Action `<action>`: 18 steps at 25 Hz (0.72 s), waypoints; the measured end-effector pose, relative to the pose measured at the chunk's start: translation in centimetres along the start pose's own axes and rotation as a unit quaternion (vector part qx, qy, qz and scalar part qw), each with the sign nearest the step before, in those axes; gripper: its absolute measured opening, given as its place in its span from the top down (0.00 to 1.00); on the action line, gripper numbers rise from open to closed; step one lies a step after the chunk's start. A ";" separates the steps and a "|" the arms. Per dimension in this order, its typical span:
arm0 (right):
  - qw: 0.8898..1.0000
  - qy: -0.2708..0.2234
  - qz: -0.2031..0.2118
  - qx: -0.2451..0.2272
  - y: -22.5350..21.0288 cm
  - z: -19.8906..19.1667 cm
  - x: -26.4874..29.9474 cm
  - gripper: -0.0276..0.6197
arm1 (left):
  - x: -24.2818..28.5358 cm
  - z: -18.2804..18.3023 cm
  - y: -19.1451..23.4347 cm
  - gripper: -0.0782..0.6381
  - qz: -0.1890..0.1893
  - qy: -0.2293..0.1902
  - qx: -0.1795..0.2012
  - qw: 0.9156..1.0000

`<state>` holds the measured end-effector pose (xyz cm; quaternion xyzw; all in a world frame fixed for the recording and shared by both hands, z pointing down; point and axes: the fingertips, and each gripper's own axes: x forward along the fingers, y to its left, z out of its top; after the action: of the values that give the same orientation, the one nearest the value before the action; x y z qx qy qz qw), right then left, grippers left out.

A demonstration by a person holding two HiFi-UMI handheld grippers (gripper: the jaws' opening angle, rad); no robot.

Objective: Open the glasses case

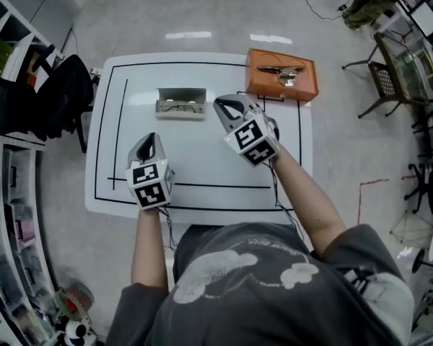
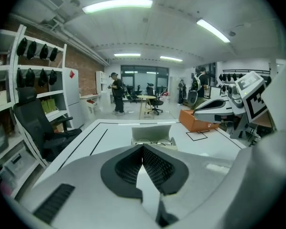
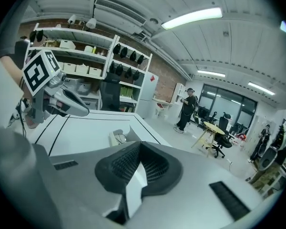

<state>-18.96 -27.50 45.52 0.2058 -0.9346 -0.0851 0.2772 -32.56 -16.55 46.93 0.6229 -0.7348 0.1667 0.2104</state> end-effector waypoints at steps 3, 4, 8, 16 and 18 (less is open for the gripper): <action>1.000 -0.022 0.013 0.008 0.4 0.4 -2.0 0.95 | -2.8 0.1 -0.7 0.89 0.016 -0.016 -0.013 1.000; 0.999 -0.032 0.014 0.011 0.5 0.6 -2.8 0.95 | -3.7 0.2 -1.2 0.89 0.020 -0.023 -0.016 0.999; 0.997 -0.072 0.005 0.023 0.2 1.3 -6.4 0.96 | -7.3 0.3 -3.0 0.89 0.044 -0.047 -0.025 0.998; 0.993 -0.109 0.029 0.035 1.3 -0.5 -12.4 0.96 | -13.3 -1.1 -8.0 0.89 0.084 -0.087 -0.054 0.991; 0.992 -0.113 0.034 0.040 1.6 -1.4 -13.8 0.96 | -14.6 -1.7 -9.3 0.89 0.092 -0.093 -0.058 0.990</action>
<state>-8.26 -20.18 40.44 0.1743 -0.9690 -0.0607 0.1644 -21.28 -4.90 40.62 0.5518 -0.8140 0.0842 0.1607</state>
